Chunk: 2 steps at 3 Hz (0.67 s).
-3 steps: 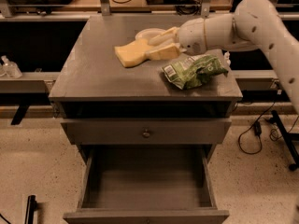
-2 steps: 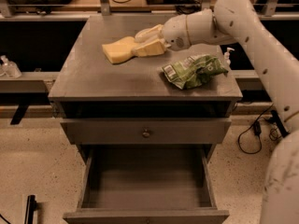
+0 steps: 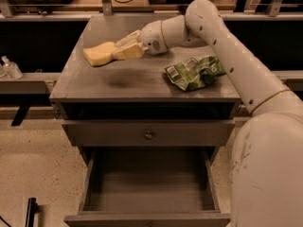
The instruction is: Pick sponge from middle drawer and place on counter
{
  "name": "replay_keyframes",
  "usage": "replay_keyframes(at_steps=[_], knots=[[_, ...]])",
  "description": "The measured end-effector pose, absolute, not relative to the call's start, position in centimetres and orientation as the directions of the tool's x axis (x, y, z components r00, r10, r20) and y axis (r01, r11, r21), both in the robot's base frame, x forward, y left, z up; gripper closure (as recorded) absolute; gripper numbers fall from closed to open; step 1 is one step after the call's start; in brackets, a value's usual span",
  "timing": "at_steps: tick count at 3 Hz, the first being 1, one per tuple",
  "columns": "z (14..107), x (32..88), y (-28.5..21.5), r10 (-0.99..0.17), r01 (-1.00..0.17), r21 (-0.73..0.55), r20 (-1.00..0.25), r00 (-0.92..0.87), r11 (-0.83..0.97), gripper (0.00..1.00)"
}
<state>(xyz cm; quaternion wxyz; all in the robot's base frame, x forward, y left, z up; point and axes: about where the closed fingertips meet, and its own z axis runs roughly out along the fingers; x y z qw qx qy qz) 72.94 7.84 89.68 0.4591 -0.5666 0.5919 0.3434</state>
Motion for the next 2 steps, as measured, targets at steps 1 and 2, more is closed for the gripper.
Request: replay_keyframes(at_steps=[1,2], knots=[[89.64,72.86,8.04,-0.355,-0.987,-0.113,-0.932,0.064,0.118,0.28],[89.52,72.8,8.31,-0.355,-0.987,-0.111,-0.933,0.064,0.114,0.04]])
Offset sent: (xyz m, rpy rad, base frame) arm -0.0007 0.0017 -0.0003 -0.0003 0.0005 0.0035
